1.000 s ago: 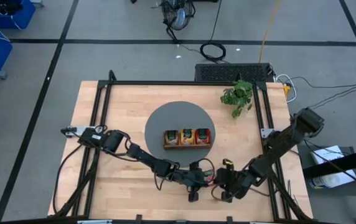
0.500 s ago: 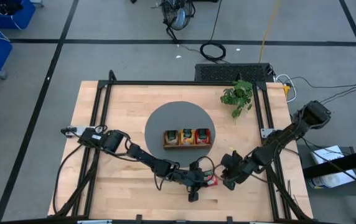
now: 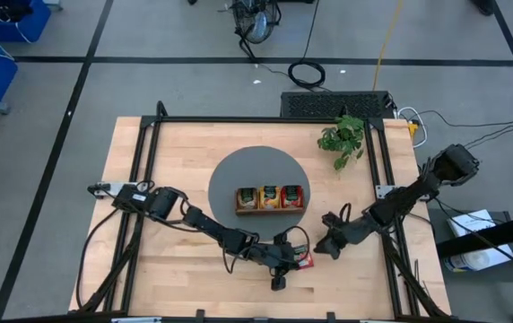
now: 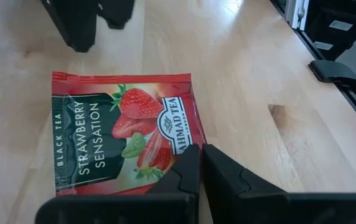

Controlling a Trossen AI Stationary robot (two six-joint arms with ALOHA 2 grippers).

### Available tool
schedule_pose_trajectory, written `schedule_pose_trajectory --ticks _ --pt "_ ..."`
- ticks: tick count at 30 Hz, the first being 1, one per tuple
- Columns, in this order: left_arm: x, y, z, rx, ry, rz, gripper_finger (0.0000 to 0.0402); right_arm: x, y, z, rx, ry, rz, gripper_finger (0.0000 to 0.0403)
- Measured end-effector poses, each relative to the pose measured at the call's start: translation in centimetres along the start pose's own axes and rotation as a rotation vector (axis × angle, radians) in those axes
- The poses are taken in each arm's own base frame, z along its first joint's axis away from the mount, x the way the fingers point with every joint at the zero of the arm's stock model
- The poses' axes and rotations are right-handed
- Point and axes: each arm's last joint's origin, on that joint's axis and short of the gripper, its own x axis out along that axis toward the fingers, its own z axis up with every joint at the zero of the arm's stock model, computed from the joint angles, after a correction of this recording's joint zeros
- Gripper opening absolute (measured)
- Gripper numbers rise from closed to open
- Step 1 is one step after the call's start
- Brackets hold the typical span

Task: Pick & Place Tea
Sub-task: Put the red tea sachet into the right section of the wooden organizer

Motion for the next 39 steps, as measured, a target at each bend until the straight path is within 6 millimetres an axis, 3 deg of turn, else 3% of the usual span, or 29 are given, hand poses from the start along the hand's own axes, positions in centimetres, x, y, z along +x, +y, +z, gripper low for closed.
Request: schedule_pose_trajectory --ticks 7,18,22,28,34,39 --pt "0.0 0.0 0.0 0.0 -0.003 -0.001 0.0026 1.4 0.2 -0.1 -0.001 0.013 -0.149 0.016" --pt "0.0 0.0 0.0 0.002 -0.003 -0.001 0.0026 3.6 2.0 0.0 -0.112 0.034 -0.146 0.0155" --pt "0.0 0.0 0.0 0.009 -0.006 -0.003 0.0026 4.3 1.8 -0.2 -0.162 0.054 -0.172 0.0119" --pt "0.0 -0.2 0.1 0.07 -0.024 -0.012 0.0026 4.5 1.8 -0.3 -0.258 0.07 -0.167 0.0016" --pt "-1.2 -1.7 1.0 0.155 -0.025 -0.024 0.0026 3.7 2.7 -0.2 -0.374 0.049 -0.119 0.0005" --pt "-4.5 -4.5 2.6 0.247 0.05 -0.048 0.0026 3.0 3.6 -0.7 -0.54 0.026 -0.081 0.0003"
